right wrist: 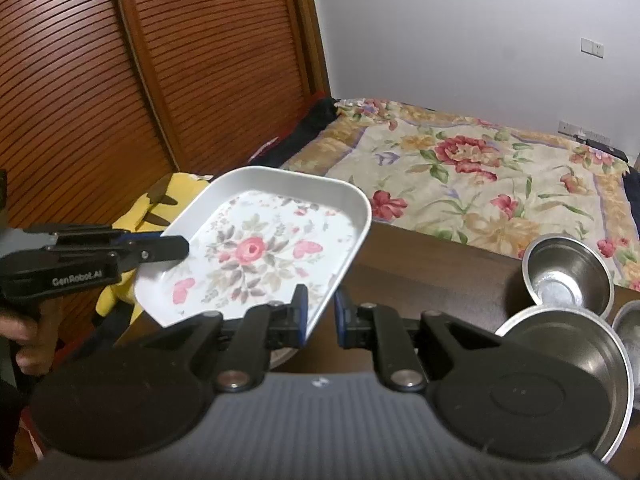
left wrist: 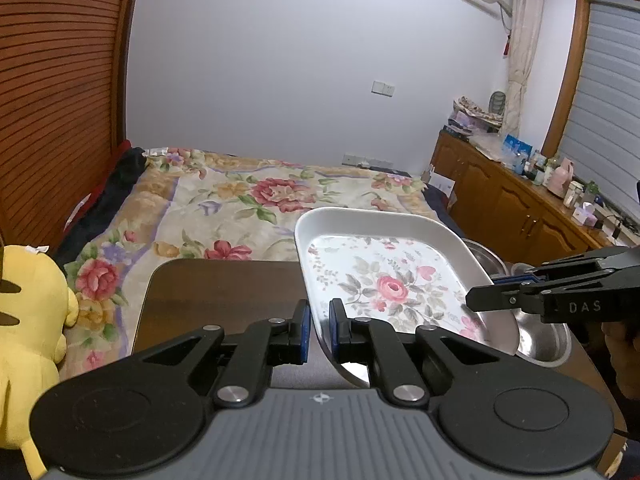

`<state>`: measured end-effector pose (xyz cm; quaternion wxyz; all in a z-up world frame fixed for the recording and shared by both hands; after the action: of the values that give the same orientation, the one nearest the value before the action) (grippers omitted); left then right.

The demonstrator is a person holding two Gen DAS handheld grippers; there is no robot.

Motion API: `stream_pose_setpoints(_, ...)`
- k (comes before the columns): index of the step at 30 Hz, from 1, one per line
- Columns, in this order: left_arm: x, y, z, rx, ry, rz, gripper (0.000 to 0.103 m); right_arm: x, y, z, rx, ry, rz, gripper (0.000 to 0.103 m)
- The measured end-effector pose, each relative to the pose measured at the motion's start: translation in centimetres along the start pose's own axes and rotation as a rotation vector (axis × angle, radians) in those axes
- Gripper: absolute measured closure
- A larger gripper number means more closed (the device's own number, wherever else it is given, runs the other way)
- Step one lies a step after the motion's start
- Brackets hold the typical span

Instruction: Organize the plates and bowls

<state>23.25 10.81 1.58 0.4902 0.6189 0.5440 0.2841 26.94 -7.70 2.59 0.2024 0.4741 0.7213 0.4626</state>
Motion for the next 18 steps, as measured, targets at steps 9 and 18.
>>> stream_pose_setpoints(9, -0.6, -1.0, -2.7, -0.010, 0.000, 0.014, 0.092, 0.8, -1.2, -1.7, -0.009, 0.016, 0.011, 0.087)
stream_pose_setpoints(18, -1.1, -2.6, -3.4, 0.012, -0.004, -0.003, 0.092, 0.9, -2.9, -2.2, -0.005, 0.005, 0.036, 0.087)
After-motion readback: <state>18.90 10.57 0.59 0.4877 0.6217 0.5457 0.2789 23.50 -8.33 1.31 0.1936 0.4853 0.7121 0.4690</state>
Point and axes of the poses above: each gripper's, at about its wrist camera, not at the fingertips, and z roughly the way its jaws point, x to its left, y to its top, the point moved 4 cm from there along z, roughly the way its jaws point, and after that the axes turned 12 degrees about -x, right-handed, at the moved point
